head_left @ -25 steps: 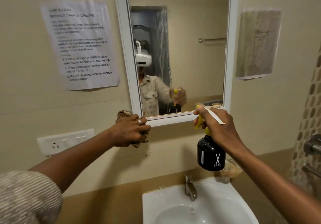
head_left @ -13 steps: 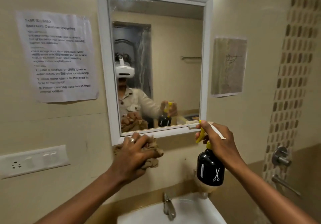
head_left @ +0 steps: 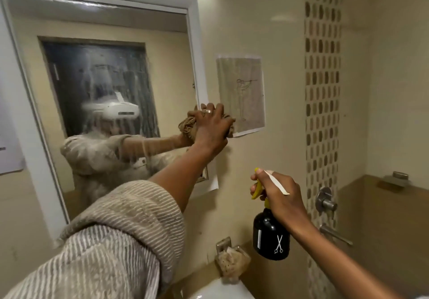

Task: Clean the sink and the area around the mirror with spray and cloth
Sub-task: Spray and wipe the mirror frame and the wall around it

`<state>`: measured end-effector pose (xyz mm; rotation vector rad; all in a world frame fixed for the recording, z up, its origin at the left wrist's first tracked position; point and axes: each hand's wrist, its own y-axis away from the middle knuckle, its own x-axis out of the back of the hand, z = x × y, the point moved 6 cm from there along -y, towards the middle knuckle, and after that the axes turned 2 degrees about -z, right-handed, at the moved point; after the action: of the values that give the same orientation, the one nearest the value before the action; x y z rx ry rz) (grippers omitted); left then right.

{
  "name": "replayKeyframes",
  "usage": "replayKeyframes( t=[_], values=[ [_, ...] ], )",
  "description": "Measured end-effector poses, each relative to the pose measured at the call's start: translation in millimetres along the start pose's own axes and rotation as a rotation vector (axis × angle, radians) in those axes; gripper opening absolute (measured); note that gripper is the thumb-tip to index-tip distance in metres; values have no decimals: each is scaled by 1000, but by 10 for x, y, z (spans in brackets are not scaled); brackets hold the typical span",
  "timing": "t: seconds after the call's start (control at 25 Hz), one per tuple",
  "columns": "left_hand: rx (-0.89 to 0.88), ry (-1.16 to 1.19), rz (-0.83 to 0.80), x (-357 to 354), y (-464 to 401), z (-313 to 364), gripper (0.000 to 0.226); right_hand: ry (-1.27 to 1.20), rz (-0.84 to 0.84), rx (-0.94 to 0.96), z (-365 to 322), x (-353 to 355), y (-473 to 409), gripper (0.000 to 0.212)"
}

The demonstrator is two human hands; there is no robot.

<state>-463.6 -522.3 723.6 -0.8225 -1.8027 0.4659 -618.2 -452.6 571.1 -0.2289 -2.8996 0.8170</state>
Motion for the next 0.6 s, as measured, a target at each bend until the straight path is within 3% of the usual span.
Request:
replayKeyframes(
  t=[0.12,0.32,0.6],
  values=[
    [-118,-144,-42,-411,136,307,36,-13,13,5,66,131,-67,37],
    [-245,-247,-246,-1197,710,702,36,-24,11,-39,293,265,-56,37],
    [-638,-364,-303,-1364,1054,729,31,-21,3,-54,400,318,-40,38]
  ],
)
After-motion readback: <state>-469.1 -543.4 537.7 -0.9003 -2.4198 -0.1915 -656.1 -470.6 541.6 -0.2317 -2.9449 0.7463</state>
